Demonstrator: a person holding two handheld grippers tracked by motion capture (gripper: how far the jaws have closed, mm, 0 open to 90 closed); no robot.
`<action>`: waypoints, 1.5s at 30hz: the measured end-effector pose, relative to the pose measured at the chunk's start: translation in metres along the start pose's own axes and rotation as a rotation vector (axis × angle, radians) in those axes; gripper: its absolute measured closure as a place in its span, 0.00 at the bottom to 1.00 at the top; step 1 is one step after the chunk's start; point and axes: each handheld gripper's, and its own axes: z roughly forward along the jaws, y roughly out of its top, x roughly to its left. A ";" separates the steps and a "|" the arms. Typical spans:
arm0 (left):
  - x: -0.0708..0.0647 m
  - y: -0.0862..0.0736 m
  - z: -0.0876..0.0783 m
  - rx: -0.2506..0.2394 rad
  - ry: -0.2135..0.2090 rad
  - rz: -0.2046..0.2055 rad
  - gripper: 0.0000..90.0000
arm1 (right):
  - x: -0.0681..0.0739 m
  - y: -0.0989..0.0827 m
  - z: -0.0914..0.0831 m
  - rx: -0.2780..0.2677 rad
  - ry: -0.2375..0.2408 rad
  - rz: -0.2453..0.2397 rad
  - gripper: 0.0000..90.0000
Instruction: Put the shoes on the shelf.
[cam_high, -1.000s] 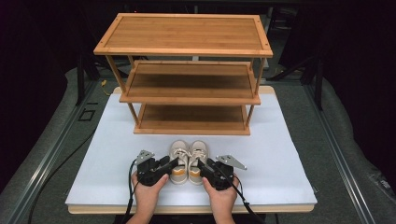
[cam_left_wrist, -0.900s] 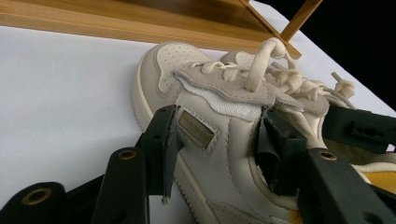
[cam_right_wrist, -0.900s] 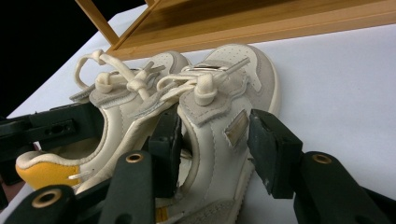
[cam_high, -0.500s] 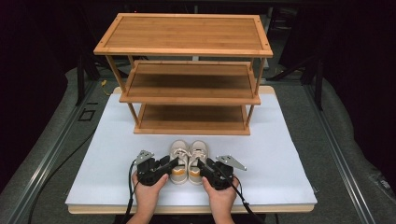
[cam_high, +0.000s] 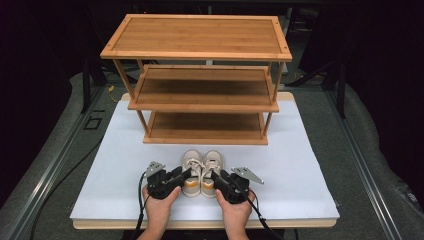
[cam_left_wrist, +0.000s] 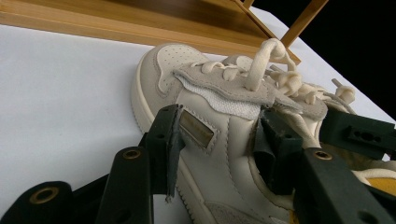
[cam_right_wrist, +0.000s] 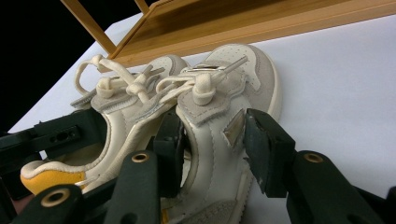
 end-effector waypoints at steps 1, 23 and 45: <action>0.000 0.000 0.000 0.000 0.000 0.000 0.61 | 0.000 0.000 0.000 0.000 0.000 0.003 0.66; -0.001 0.004 -0.002 0.003 0.003 -0.018 0.62 | 0.002 0.005 -0.002 0.020 0.000 0.038 0.68; -0.013 0.027 -0.011 -0.015 -0.022 -0.012 0.62 | 0.010 0.026 -0.016 -0.016 0.009 0.026 0.68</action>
